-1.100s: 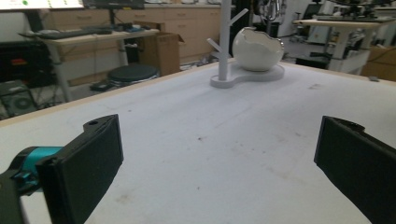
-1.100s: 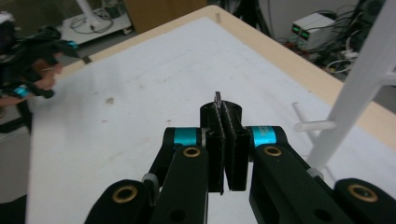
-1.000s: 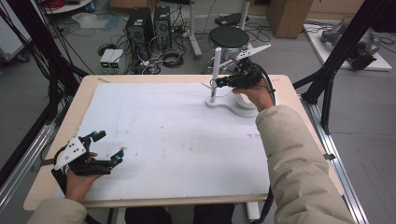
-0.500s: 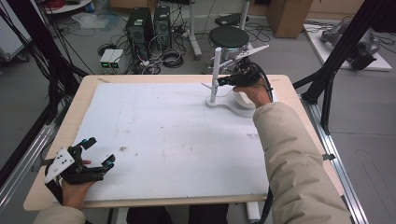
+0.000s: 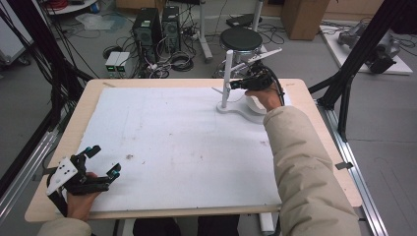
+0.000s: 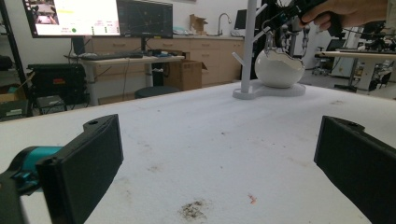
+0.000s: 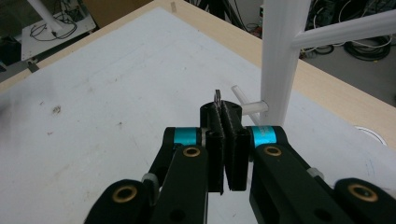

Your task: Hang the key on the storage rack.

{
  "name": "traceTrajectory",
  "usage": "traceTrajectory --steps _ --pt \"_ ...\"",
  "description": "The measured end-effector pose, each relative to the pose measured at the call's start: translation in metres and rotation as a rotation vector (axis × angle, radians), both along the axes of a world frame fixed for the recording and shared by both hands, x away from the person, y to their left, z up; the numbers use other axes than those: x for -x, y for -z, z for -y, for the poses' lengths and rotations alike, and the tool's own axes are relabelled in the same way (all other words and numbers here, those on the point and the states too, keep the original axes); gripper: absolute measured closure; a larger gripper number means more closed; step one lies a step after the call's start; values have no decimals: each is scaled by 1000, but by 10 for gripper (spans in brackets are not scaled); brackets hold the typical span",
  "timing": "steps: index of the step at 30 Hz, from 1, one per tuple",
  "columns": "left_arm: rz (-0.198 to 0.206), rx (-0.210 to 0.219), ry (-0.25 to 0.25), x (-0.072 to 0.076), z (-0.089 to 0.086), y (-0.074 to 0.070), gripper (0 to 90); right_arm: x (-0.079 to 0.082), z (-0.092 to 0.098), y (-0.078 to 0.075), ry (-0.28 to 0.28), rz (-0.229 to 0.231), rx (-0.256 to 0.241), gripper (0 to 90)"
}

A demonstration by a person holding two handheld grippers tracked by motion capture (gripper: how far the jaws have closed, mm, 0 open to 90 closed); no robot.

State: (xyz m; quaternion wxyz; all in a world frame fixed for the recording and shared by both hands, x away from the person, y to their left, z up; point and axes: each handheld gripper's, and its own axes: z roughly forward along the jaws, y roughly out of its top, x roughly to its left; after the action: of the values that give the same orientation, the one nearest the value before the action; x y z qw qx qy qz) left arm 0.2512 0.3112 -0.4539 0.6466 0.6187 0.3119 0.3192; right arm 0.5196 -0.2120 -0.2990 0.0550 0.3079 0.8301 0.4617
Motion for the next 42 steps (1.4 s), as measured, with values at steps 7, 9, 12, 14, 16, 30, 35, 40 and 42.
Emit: traceTrajectory --steps 7,9,12,14,16,30,35,40,42 --pt "5 2 1 1 0 0 17 -8 -2 8 3 4 -6 887" --pt "5 7 0 0 0 0 17 -9 -2 9 5 -1 -6 886" --pt "2 5 2 0 0 0 17 -11 -2 13 10 3 -7 886" --pt "1 8 0 0 0 0 17 -12 -2 14 17 5 -1 885" --pt "2 4 1 0 0 0 17 -13 -1 16 27 3 4 884" --pt "2 7 -1 0 0 0 17 -12 3 18 43 19 4 817" --pt "1 7 -2 0 0 0 17 -6 9 11 46 23 -6 782" --pt "0 7 -1 0 -1 0 17 19 22 -11 27 56 -47 565" --pt "1 13 -2 0 -1 0 17 31 27 -20 17 77 -61 384"
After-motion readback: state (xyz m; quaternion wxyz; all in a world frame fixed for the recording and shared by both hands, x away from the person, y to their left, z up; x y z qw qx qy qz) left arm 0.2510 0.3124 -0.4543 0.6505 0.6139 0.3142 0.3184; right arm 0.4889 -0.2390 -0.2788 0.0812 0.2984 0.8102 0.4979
